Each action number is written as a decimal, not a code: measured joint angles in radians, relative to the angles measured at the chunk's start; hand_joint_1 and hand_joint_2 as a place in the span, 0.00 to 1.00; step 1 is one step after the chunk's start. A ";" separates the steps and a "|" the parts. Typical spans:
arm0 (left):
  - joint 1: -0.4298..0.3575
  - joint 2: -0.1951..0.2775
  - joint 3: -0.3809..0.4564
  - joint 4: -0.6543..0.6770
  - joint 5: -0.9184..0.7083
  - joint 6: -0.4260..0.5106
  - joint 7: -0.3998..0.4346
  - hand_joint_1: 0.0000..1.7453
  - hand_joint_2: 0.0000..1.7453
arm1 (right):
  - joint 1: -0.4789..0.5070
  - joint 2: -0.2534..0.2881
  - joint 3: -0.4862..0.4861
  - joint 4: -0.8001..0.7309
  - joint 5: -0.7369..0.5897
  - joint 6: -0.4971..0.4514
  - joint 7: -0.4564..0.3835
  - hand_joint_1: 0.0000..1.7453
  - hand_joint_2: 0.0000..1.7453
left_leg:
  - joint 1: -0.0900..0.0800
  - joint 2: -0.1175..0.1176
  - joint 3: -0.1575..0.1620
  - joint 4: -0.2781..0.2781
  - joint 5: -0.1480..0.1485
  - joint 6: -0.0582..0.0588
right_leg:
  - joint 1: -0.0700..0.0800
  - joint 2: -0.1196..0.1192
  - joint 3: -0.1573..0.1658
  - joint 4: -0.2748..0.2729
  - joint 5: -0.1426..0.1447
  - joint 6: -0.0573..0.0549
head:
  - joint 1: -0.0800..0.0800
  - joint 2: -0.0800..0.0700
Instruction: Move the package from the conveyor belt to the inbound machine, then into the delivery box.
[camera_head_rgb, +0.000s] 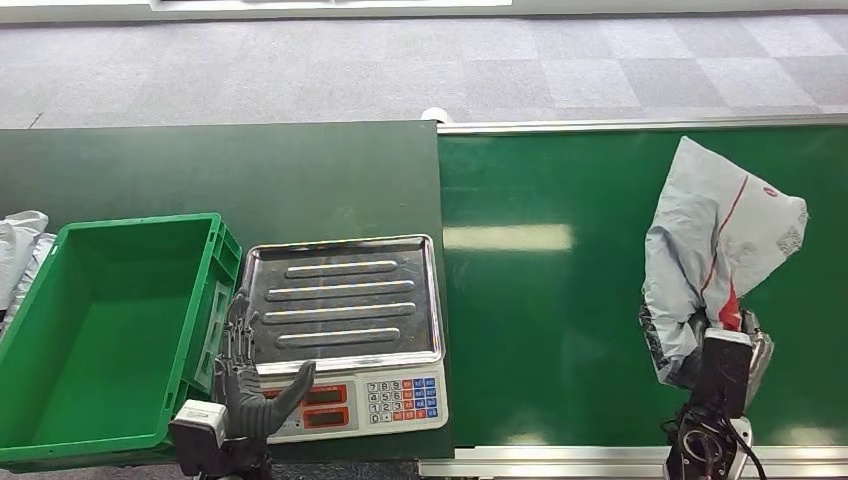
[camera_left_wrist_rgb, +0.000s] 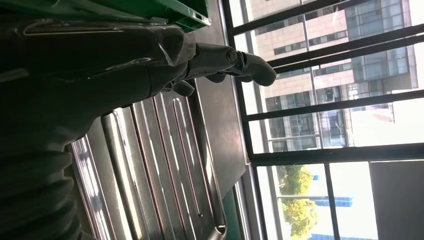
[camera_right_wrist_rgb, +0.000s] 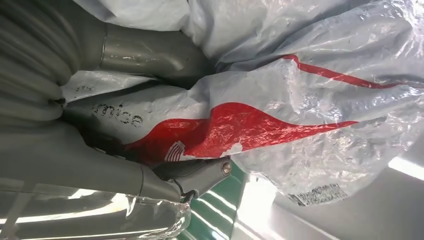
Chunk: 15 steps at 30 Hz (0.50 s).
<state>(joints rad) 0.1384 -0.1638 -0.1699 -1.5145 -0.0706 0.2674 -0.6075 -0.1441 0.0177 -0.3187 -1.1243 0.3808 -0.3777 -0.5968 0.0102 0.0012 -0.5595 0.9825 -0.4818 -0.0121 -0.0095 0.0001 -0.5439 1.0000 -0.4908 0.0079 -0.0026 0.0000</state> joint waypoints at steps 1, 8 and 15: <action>0.002 0.001 0.007 -0.007 -0.002 0.002 -0.002 0.00 1.00 | 0.017 0.005 -0.004 -0.037 -0.032 -0.006 -0.017 1.00 1.00 | 0.000 0.000 0.000 0.000 0.000 0.000 | 0.000 0.000 0.000 0.000 0.000 0.000 | 0.000 0.000; 0.006 0.008 0.033 -0.036 -0.006 0.003 -0.016 0.00 1.00 | 0.088 0.039 -0.025 -0.201 -0.134 -0.017 -0.077 1.00 1.00 | 0.000 0.001 0.000 0.000 0.000 0.000 | 0.000 0.000 0.000 0.000 0.000 0.000 | 0.000 0.000; -0.029 0.010 0.035 -0.049 -0.036 -0.026 -0.031 0.00 1.00 | 0.094 0.089 0.036 -0.259 -0.101 0.103 -0.046 1.00 1.00 | 0.000 0.001 0.001 0.000 0.000 0.000 | 0.000 0.000 0.001 0.000 0.000 0.000 | 0.000 0.000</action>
<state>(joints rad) 0.1093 -0.1535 -0.1348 -1.5632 -0.1067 0.2415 -0.6387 -0.0503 0.1062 -0.2829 -1.3832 0.2796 -0.2743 -0.6430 0.0103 0.0027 -0.5589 0.9824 -0.4814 -0.0123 -0.0092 0.0004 -0.5432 1.0001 -0.4908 0.0076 -0.0026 0.0000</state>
